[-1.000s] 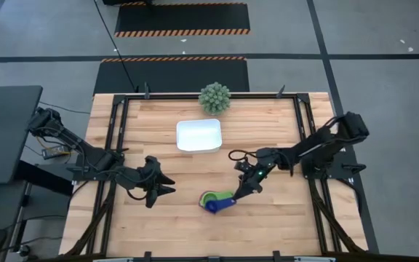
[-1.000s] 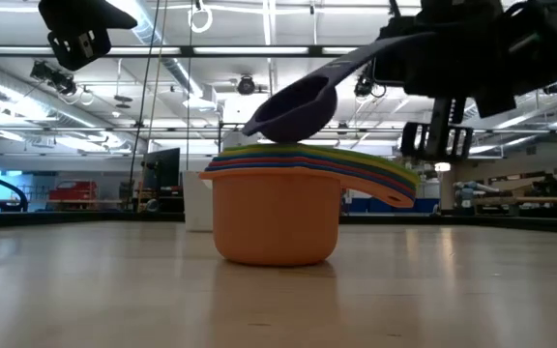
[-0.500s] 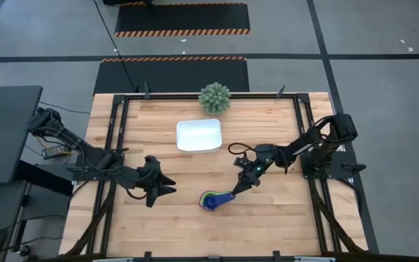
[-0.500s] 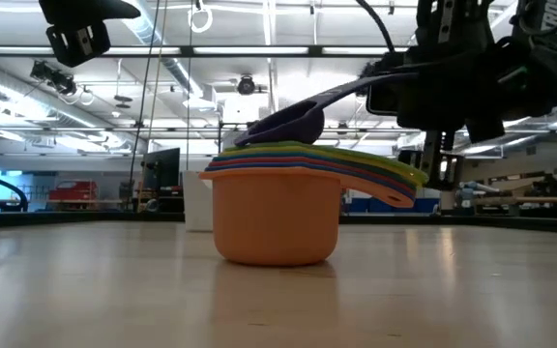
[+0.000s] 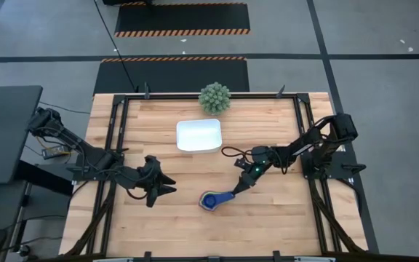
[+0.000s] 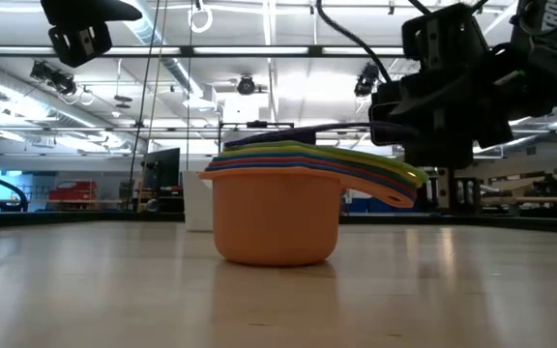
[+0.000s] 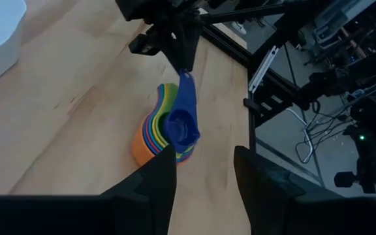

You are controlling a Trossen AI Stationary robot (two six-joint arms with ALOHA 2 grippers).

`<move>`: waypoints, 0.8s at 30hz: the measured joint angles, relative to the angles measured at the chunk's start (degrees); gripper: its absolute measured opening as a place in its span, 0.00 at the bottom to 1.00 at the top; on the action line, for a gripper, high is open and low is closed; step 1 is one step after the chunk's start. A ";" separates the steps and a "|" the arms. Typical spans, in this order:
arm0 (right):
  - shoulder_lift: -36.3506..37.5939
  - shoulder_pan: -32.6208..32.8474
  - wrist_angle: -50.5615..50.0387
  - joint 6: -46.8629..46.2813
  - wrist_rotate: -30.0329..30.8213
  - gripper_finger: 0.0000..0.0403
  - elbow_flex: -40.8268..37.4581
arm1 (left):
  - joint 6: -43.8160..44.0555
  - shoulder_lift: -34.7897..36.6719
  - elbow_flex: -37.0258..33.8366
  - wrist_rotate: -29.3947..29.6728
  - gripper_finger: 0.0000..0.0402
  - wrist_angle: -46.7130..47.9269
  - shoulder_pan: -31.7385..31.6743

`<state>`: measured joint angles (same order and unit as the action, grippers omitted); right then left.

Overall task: Nest measuring cups in basket
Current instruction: Stack the dark blue measuring cup into the green measuring cup

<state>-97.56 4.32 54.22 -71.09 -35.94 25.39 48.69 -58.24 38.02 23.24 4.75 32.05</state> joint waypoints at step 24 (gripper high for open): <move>0.00 1.81 -3.27 -7.68 5.62 0.20 0.04 | -1.59 0.00 0.00 -0.62 0.40 -0.39 0.00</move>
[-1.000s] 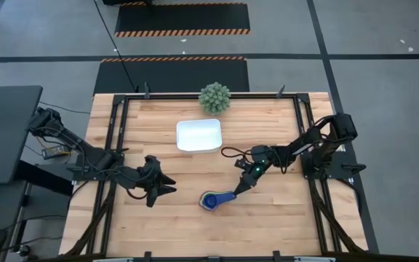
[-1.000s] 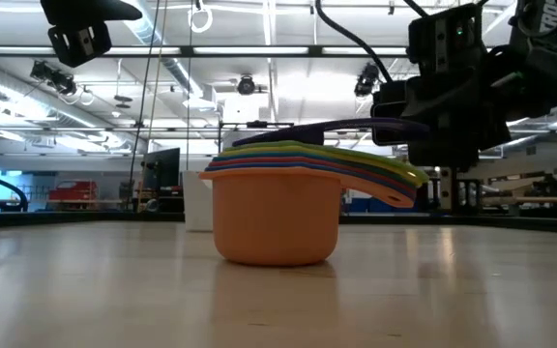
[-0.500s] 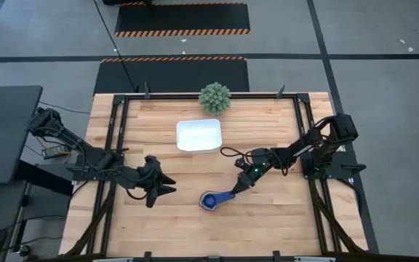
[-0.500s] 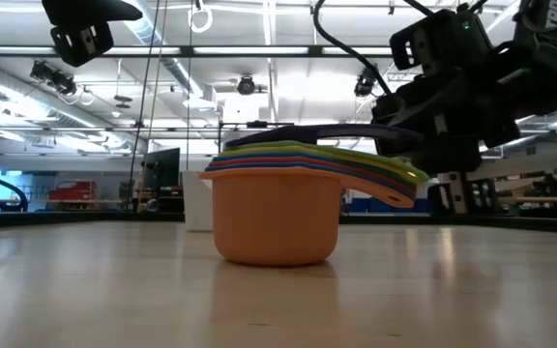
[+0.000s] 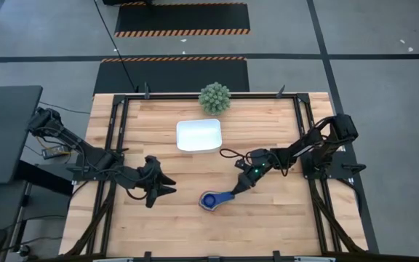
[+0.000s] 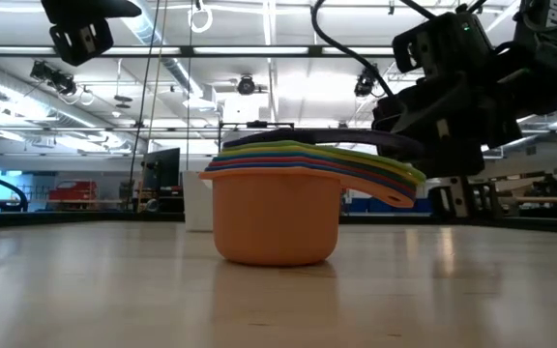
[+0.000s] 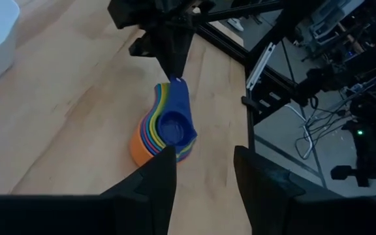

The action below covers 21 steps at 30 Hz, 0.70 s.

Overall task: Nest measuring cups in basket
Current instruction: Stack the dark blue measuring cup into the green measuring cup, then put the stacked measuring cups into the bin

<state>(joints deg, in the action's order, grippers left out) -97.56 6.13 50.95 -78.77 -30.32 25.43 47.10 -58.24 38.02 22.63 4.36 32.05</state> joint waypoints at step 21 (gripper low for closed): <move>1.55 -3.97 -7.90 3.82 -4.28 0.41 -0.02 | 0.87 0.00 -0.01 -1.57 0.40 -0.41 0.00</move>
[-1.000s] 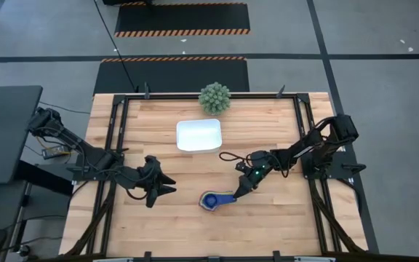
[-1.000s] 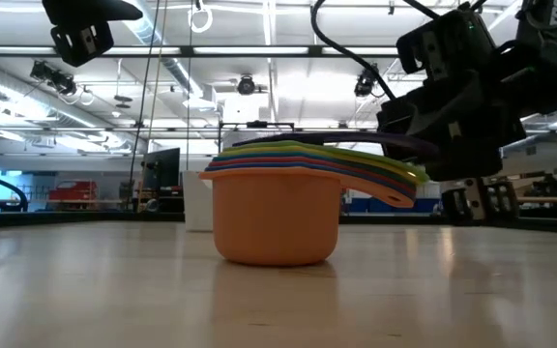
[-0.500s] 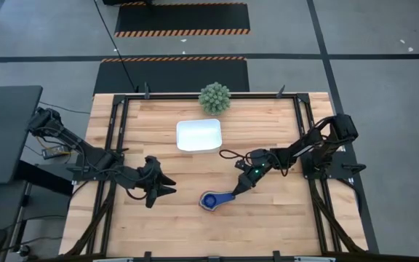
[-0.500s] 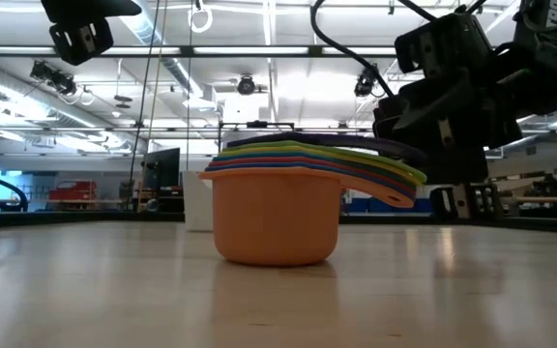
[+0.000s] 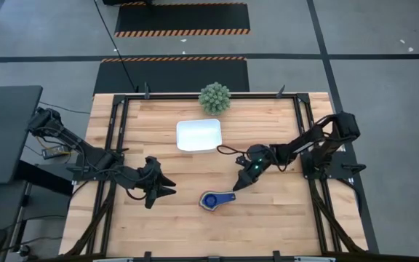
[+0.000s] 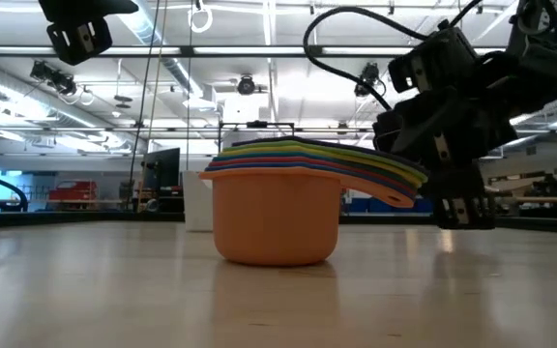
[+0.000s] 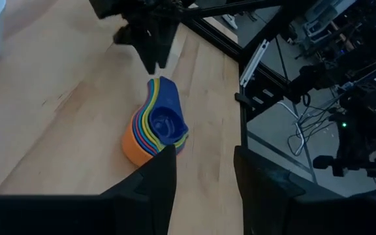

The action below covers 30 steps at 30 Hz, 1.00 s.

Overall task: Nest measuring cups in basket
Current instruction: Put the stacked measuring cups into the bin

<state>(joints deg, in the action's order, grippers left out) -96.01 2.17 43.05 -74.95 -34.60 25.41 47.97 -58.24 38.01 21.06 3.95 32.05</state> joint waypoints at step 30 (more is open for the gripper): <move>6.27 19.35 -54.55 64.27 34.55 0.56 27.10 | 0.89 0.04 -0.01 4.15 0.40 0.76 -0.13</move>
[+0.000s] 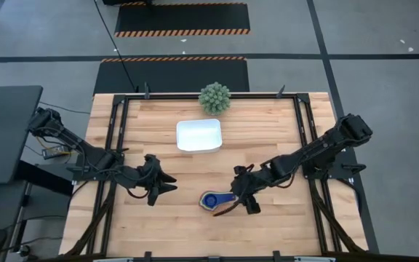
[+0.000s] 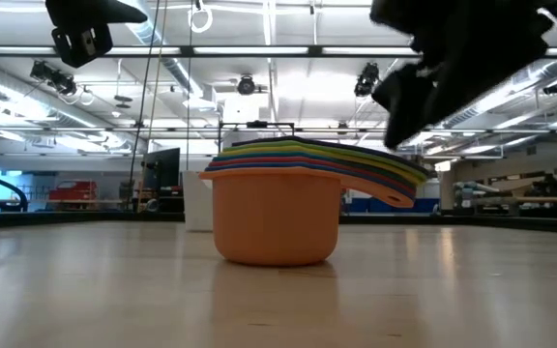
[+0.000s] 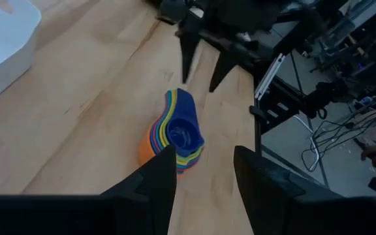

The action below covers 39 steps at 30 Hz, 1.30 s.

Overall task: Nest measuring cups in basket
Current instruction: Put the stacked measuring cups into the bin

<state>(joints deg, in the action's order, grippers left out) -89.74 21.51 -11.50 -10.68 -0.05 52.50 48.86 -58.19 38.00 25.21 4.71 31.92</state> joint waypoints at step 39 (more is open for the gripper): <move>-13.22 -1.05 3.84 0.61 3.30 0.38 3.72 | 0.01 -0.04 0.00 -1.08 0.40 -0.44 0.00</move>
<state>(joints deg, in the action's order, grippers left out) -102.96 20.47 -7.66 -10.07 3.24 56.23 48.87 -58.24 38.00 24.13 4.27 31.92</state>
